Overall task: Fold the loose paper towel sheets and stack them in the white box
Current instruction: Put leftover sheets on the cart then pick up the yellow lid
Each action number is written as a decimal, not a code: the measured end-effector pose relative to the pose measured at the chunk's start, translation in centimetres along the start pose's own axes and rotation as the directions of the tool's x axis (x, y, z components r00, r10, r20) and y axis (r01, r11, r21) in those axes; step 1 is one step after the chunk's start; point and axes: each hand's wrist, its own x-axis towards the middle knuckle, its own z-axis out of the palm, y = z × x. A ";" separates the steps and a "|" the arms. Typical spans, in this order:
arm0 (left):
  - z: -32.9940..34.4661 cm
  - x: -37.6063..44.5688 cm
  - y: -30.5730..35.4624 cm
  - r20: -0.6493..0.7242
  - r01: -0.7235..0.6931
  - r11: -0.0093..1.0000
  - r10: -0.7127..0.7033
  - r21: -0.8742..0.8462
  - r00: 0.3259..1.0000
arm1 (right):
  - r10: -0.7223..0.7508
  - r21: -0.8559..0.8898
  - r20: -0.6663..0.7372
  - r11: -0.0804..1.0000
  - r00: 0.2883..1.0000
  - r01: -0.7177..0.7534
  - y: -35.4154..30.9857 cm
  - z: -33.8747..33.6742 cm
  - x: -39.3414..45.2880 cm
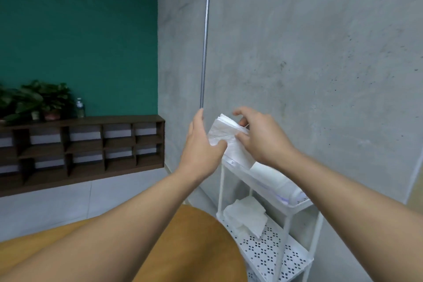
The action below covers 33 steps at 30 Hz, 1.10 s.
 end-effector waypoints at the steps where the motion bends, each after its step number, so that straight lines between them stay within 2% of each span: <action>1: -2.2 -0.9 -0.2 -0.005 0.018 1.000 -0.018 -0.006 1.000 | -0.038 0.023 0.018 0.999 0.999 0.037 -1.8 0.3 -0.8; 6: -13.6 -8.2 -2.5 0.065 0.099 0.995 -0.098 -0.004 0.993 | -0.236 0.107 0.106 0.969 0.966 0.224 -11.1 3.1 -5.9; 11: -22.6 -18.1 -5.3 0.095 0.156 0.988 -0.156 0.003 0.983 | -0.435 0.156 0.171 0.898 0.884 0.412 -20.4 7.3 -11.9; 21: -34.0 -32.5 -11.6 -0.143 0.347 0.937 -0.341 0.023 0.929 | -0.619 0.361 0.248 0.773 0.745 0.522 -35.1 15.8 -21.0; 25: -36.4 -35.7 -13.3 -0.185 0.351 0.936 -0.347 -0.012 0.920 | -0.655 0.413 0.252 0.739 0.712 0.533 -38.4 18.3 -22.6; 27: -37.1 -37.0 -13.9 -0.189 0.344 0.938 -0.347 -0.052 0.919 | -0.636 0.464 0.261 0.742 0.726 0.483 -39.2 19.6 -23.3; 29: -37.6 -38.2 -14.6 -0.194 0.349 0.932 -0.362 -0.099 0.912 | -0.575 0.552 0.276 0.751 0.770 0.363 -39.2 21.0 -24.2; 31: -37.9 -39.6 -15.7 -0.207 0.377 0.914 -0.401 -0.147 0.892 | -0.459 0.665 0.325 0.733 0.827 0.146 -38.5 22.5 -25.3; 33: -37.8 -40.9 -16.8 -0.224 0.401 0.898 -0.435 -0.184 0.872 | -0.326 0.766 0.430 0.625 0.842 -0.149 -37.8 24.1 -27.0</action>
